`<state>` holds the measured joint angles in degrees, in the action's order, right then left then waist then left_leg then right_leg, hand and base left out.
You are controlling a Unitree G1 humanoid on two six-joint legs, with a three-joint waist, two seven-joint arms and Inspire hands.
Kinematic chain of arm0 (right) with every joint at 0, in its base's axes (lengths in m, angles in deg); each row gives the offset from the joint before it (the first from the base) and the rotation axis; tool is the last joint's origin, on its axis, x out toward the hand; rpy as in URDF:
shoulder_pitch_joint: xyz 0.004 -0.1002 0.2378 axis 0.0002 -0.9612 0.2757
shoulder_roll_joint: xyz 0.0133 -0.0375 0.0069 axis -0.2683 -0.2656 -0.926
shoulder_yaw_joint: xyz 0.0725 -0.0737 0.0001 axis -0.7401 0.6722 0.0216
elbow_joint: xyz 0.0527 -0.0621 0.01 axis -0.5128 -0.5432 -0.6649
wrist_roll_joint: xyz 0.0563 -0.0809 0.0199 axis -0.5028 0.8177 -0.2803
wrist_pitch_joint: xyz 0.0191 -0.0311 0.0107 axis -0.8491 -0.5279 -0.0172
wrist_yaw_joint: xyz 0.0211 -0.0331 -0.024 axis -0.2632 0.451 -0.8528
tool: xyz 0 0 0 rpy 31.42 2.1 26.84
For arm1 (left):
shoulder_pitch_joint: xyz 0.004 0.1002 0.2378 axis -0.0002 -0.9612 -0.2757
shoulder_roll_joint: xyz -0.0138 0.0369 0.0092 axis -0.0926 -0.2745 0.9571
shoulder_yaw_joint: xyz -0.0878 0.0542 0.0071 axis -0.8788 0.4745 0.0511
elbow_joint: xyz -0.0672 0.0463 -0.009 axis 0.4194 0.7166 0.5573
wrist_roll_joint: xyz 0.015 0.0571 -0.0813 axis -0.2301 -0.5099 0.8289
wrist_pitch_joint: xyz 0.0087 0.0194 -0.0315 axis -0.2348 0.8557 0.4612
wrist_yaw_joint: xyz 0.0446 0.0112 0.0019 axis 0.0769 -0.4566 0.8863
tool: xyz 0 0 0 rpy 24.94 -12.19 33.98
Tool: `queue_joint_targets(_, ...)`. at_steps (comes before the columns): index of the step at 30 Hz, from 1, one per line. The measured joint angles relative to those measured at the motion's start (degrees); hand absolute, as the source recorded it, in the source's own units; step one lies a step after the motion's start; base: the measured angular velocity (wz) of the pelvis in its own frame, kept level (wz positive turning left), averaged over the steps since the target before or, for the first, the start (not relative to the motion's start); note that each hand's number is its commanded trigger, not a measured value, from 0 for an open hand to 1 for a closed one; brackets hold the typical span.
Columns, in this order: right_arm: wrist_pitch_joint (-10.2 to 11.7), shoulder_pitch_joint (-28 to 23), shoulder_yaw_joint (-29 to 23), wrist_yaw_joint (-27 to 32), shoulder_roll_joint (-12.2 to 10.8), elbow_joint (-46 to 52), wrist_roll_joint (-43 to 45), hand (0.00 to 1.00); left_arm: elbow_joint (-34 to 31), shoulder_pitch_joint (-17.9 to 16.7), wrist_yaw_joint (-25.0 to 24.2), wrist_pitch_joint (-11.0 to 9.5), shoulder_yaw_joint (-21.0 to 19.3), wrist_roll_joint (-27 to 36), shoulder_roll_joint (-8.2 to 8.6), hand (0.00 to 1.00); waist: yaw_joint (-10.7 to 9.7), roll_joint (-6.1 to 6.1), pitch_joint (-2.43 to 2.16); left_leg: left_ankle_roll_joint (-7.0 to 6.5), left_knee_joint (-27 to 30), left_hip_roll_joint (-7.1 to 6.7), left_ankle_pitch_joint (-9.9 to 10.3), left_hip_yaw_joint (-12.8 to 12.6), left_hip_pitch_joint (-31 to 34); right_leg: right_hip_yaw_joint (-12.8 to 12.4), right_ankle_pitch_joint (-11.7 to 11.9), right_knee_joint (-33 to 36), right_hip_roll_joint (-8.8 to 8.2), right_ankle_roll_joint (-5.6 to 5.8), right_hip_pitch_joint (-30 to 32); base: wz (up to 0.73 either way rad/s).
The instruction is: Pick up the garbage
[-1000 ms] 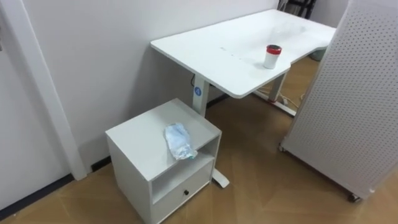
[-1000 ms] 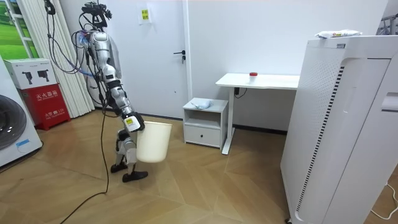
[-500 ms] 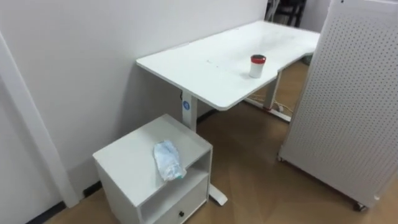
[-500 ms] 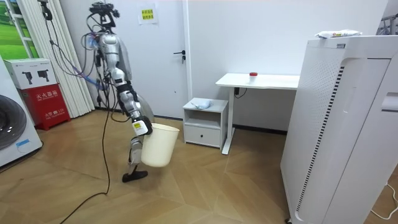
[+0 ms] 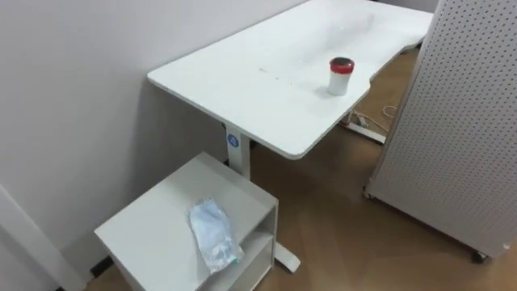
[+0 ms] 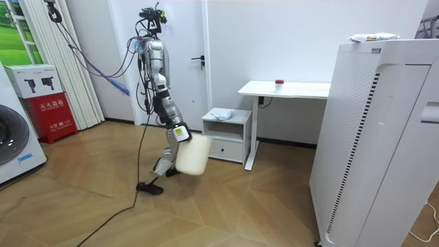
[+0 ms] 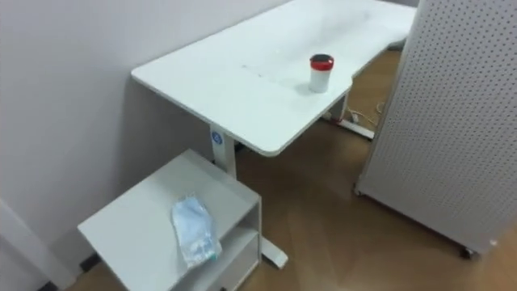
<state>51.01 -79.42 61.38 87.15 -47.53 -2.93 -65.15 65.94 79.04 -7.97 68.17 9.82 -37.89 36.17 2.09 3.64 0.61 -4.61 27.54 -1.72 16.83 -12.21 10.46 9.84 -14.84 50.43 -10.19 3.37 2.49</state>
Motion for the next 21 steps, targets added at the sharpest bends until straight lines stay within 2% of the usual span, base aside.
queue_joint_targets(1,0.0,0.7,0.2,-0.1,0.0,-0.1,0.0,1.00,-0.3,0.6,0.5,-0.6,0.4,0.0,0.13,0.00,0.2,-0.16,-0.07,-0.01,-0.6,0.08,0.0,0.0,-0.2,0.2,-0.6,1.5,-0.37,-0.23,1.9,-0.09)
queue_joint_targets(2,0.2,2.0,0.9,-0.4,0.0,0.3,-0.5,1.00,-0.7,2.1,1.5,-1.8,1.3,0.0,0.22,0.00,0.1,-0.81,0.00,0.00,-1.5,0.53,0.0,0.4,-0.3,0.6,-2.7,3.1,-0.78,-0.58,6.1,-0.08)
queue_joint_targets(3,0.7,3.0,1.3,-0.7,0.2,0.3,-0.6,1.00,-0.7,3.8,2.0,-3.0,2.6,0.0,0.42,0.00,-0.1,-1.94,0.47,0.09,-1.9,1.43,-0.1,0.8,-0.6,0.7,-4.2,2.0,-0.63,-1.09,9.9,0.00)
queue_joint_targets(4,1.0,3.2,1.4,-0.7,0.2,0.3,-0.7,1.00,-0.7,4.7,2.2,-3.4,3.4,0.0,0.61,0.00,-0.3,-2.18,0.32,0.17,-2.1,1.80,-0.1,1.2,-0.7,0.7,-4.6,0.2,-0.50,-1.14,11.6,0.16)
queue_joint_targets(5,1.4,3.2,1.9,-0.5,0.2,0.4,-1.1,1.00,-1.4,6.2,2.7,-4.1,5.0,0.0,0.89,0.00,-0.7,-2.59,0.24,0.50,-3.0,2.37,-0.2,1.5,-1.0,0.3,-4.5,-5.5,-0.30,-1.12,13.9,0.24)
queue_joint_targets(6,2.0,3.5,1.9,-0.5,0.0,0.4,-1.3,1.00,-1.9,7.3,3.2,-5.0,5.9,0.0,1.00,0.00,-1.0,-2.54,0.20,1.01,-3.9,2.47,-0.4,2.1,-1.4,-0.8,-3.8,-14.2,-0.14,-1.03,15.2,0.28)
queue_joint_targets(7,2.3,3.9,1.9,-0.5,-0.1,0.1,-1.3,1.00,-1.9,8.0,3.3,-5.5,6.1,0.0,1.10,0.00,-1.5,-2.43,0.15,1.29,-4.1,2.49,-0.5,2.5,-1.3,-1.6,-2.3,-18.9,0.20,-0.86,15.4,0.37)
queue_joint_targets(8,2.8,4.5,2.1,-0.5,-0.3,-0.5,-1.6,1.00,-1.9,9.3,3.6,-5.9,6.1,0.0,1.30,0.00,-2.2,-2.19,0.18,2.11,-3.6,2.68,0.0,3.5,-1.1,-2.9,4.6,-24.3,1.08,0.02,15.9,0.41)
queue_joint_targets(9,3.4,5.2,2.5,-0.6,-0.5,-1.2,-1.6,1.00,-2.3,10.3,4.3,-6.2,6.2,-0.1,1.74,0.00,-3.2,-2.44,0.00,3.22,-2.9,3.27,0.1,4.5,-0.6,-2.8,6.5,-24.8,2.20,-0.47,15.7,0.34)
queue_joint_targets(10,3.6,5.8,2.6,-0.6,-0.7,-1.9,-1.5,1.00,-2.5,10.9,4.6,-6.4,6.2,-0.2,1.87,0.00,-3.3,-2.54,0.01,3.49,-2.9,3.44,0.0,4.5,-0.2,-2.3,6.6,-25.0,2.83,-0.80,15.7,0.13)
queue_joint_targets(12,4.2,8.2,4.3,-1.3,-1.0,-4.0,0.1,1.00,-2.8,13.7,6.0,-7.3,6.1,-3.7,1.95,0.00,-3.7,-2.74,0.24,4.68,-4.1,5.14,-0.7,4.4,0.9,-1.8,7.5,-27.3,4.68,-2.17,16.1,-0.02)
queue_joint_targets(15,4.9,9.8,5.8,-1.8,-0.9,-4.4,0.1,1.00,-2.9,16.6,8.2,-8.5,6.0,-6.7,1.92,0.00,-4.4,-2.68,0.62,5.25,-4.2,6.13,-1.0,4.5,1.8,-1.6,7.8,-28.0,5.80,-2.67,16.7,-0.06)
queue_joint_targets(16,5.0,10.1,5.9,-1.8,-0.8,-4.4,0.1,1.00,-3.0,17.1,8.7,-8.6,6.0,-6.9,1.91,0.00,-4.7,-2.71,0.74,5.26,-4.1,6.20,-1.0,4.6,2.0,-1.6,7.8,-28.0,5.87,-2.71,16.8,0.00)
queue_joint_targets(18,5.1,11.0,8.0,-2.0,0.2,-4.5,0.1,1.00,-3.1,19.6,10.8,-9.5,6.6,-8.1,1.66,0.00,-5.0,-2.76,1.24,5.37,-4.0,6.19,-1.0,4.3,3.2,-1.7,7.9,-27.6,5.89,-2.99,18.5,-0.06)
queue_joint_targets(21,5.6,12.3,9.4,-2.0,0.4,-4.8,0.0,1.00,-2.8,22.8,12.5,-10.2,7.2,-8.5,1.01,0.00,-5.7,-2.62,1.96,5.50,-3.7,5.92,-1.0,3.8,5.5,-1.8,8.4,-26.7,5.38,-3.12,21.4,-0.06)
